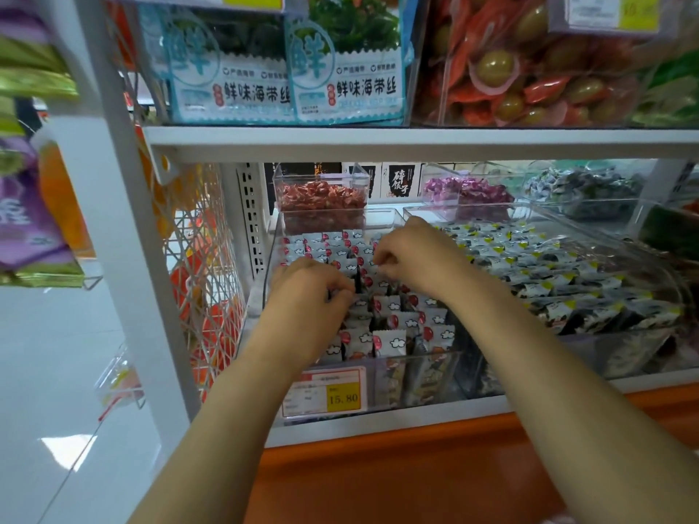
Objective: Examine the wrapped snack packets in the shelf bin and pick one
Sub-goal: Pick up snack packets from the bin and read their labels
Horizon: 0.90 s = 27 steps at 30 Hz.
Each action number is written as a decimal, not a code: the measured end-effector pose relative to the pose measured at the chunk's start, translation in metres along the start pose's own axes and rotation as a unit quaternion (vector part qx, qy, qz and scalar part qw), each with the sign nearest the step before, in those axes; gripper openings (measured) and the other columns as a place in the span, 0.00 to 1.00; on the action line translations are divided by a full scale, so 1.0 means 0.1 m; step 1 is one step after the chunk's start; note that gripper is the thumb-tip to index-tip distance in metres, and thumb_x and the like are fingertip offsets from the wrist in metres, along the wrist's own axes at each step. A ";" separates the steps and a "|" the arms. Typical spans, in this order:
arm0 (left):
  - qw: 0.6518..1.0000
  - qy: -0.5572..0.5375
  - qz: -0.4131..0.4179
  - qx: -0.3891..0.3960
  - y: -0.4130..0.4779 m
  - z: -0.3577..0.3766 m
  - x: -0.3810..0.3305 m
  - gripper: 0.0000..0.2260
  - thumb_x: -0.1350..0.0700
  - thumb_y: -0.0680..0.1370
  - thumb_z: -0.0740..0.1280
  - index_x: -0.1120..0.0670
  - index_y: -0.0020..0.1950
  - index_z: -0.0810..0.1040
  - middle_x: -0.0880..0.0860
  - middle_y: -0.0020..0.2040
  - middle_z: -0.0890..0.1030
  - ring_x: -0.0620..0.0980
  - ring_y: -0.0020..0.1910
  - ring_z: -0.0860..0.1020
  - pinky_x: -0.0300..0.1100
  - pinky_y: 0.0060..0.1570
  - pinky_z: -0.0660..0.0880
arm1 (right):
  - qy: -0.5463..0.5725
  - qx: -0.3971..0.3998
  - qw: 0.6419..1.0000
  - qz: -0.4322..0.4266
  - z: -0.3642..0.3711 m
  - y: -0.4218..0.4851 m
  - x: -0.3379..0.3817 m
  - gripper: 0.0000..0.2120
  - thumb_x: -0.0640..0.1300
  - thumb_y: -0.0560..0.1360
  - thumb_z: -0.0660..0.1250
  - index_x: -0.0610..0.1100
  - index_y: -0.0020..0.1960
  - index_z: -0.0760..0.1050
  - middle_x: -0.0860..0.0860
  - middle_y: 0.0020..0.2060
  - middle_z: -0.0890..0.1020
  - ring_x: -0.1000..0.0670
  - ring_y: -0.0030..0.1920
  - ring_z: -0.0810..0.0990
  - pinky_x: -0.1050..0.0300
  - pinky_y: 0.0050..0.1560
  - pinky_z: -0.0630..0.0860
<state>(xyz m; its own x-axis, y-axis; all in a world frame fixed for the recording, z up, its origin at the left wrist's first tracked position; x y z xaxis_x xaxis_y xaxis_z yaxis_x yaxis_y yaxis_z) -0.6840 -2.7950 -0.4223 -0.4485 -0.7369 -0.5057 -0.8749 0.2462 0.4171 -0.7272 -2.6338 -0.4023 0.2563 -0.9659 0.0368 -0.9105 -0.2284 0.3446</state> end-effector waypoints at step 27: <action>0.886 -0.436 -0.154 -0.008 -0.10 0.02 -0.08 0.08 0.56 0.78 0.64 0.55 0.54 0.80 0.52 0.48 0.83 0.46 0.45 0.82 0.35 0.40 0.78 | 0.747 -0.140 0.627 0.171 -0.15 -0.77 -0.12 0.05 0.36 0.76 0.64 0.39 0.42 0.76 0.50 0.31 0.83 0.52 0.31 0.81 0.61 0.33 0.79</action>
<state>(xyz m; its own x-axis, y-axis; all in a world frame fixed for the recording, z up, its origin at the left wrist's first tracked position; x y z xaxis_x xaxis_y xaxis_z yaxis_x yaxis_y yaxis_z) -0.6719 -2.7901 -0.4237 -0.1669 0.0021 -0.9860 -0.9806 0.1035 0.1662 -0.6551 -2.6029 -0.4153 0.2706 0.2876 0.9187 -0.9558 0.1941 0.2207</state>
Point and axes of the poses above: each hand's wrist, its own y-axis towards the middle knuckle, its own z-axis out of the palm, x = y × z, the point moved 2 cm from there along y, towards the middle knuckle
